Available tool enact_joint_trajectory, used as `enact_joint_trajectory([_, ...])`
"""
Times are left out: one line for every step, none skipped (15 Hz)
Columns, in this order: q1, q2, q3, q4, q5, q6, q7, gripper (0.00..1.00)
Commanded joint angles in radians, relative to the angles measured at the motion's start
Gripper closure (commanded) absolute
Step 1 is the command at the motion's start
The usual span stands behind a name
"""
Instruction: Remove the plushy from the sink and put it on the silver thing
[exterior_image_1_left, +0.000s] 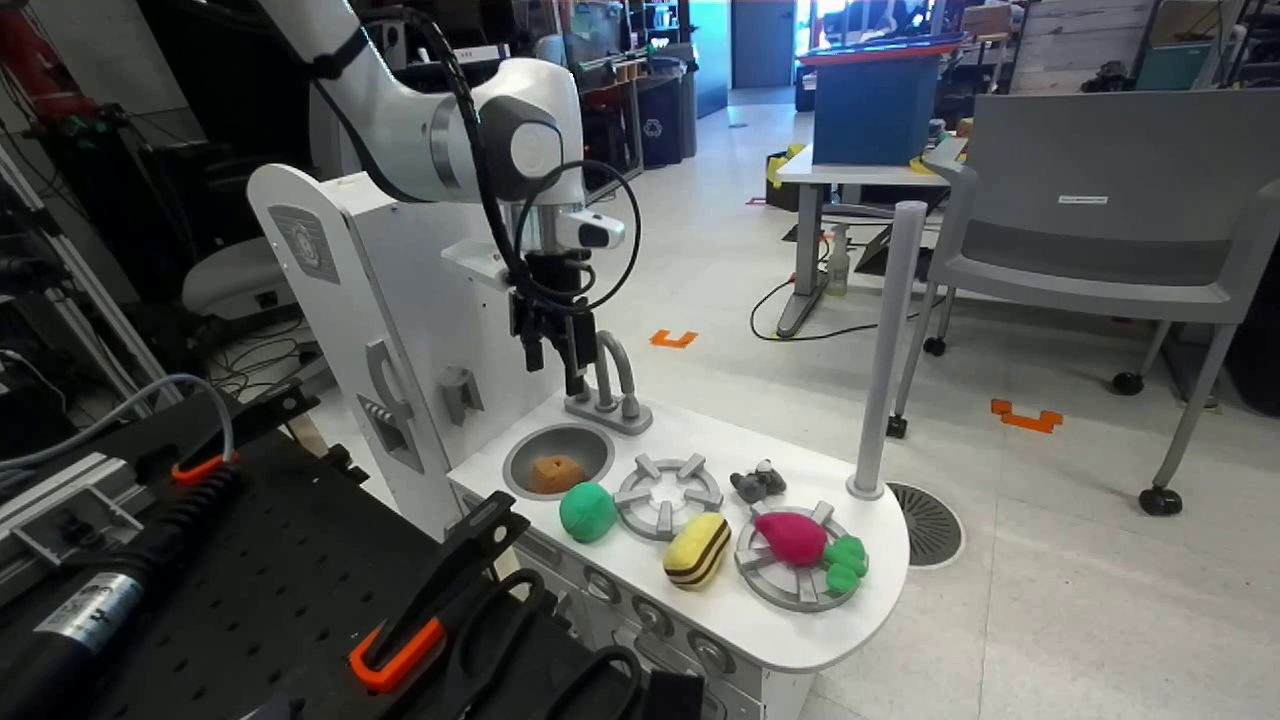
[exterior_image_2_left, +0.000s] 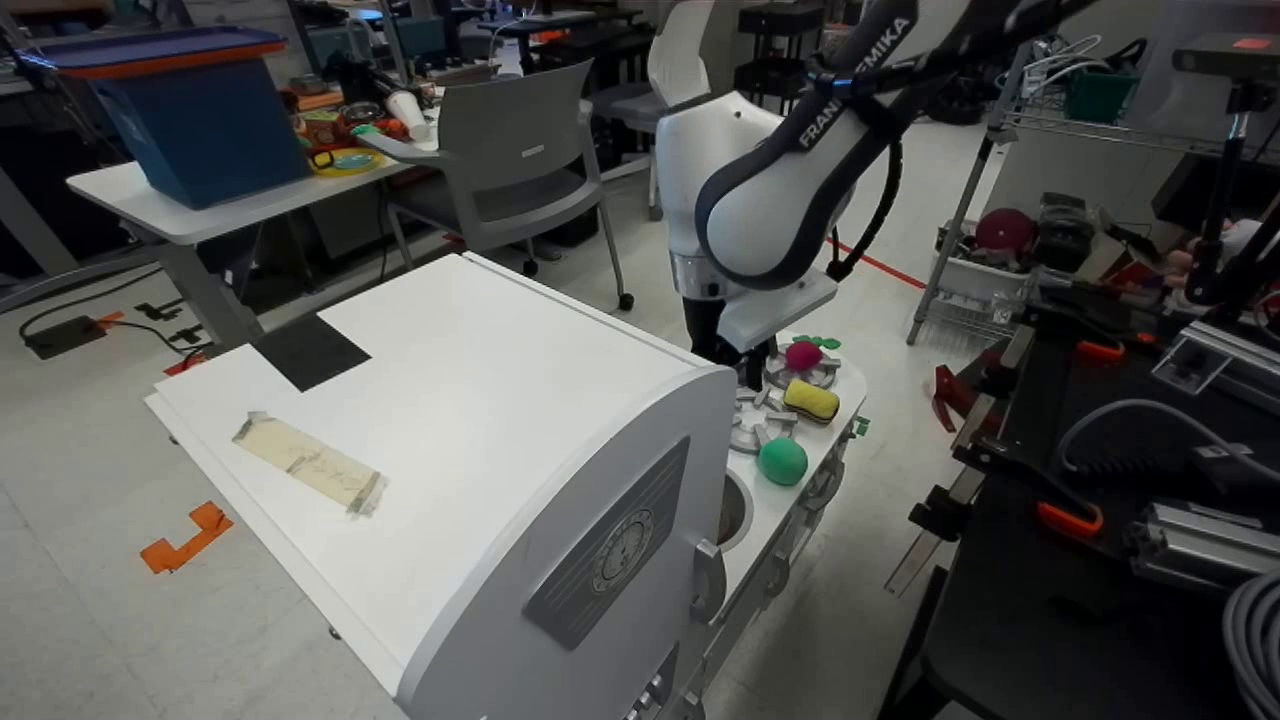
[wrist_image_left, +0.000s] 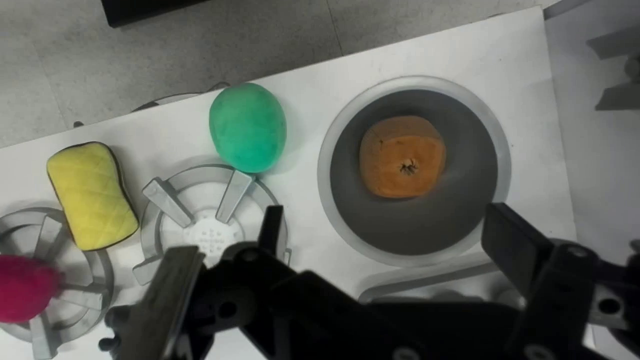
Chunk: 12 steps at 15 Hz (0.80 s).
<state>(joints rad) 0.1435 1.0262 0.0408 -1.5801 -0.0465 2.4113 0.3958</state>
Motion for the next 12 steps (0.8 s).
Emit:
enact_joint_trajectory([0.033, 0.130, -0.025, 0.180, 0.035, -0.128, -0.016, 0.00])
enact_joint_trajectory([0.039, 0.164, -0.033, 0.222, 0.028, -0.162, -0.016, 0.00])
enact_joint_trajectory([0.043, 0.198, -0.039, 0.264, 0.025, -0.183, -0.013, 0.00])
enact_joint_trajectory([0.051, 0.229, -0.051, 0.302, 0.019, -0.199, -0.003, 0.00])
enact_joint_trajectory([0.057, 0.261, -0.060, 0.338, 0.013, -0.213, -0.001, 0.00])
enact_joint_trajectory([0.063, 0.288, -0.069, 0.369, 0.008, -0.220, 0.001, 0.00])
enact_joint_trajectory([0.069, 0.320, -0.078, 0.404, 0.004, -0.229, 0.004, 0.00])
enact_joint_trajectory([0.074, 0.351, -0.085, 0.440, 0.002, -0.240, 0.008, 0.00])
enact_joint_trajectory([0.078, 0.379, -0.090, 0.473, 0.001, -0.244, 0.012, 0.00])
enact_joint_trajectory([0.084, 0.415, -0.094, 0.509, 0.000, -0.247, 0.016, 0.00])
enact_joint_trajectory([0.096, 0.444, -0.102, 0.536, -0.010, -0.231, 0.015, 0.00])
enact_joint_trajectory([0.105, 0.473, -0.109, 0.559, -0.018, -0.207, 0.015, 0.00])
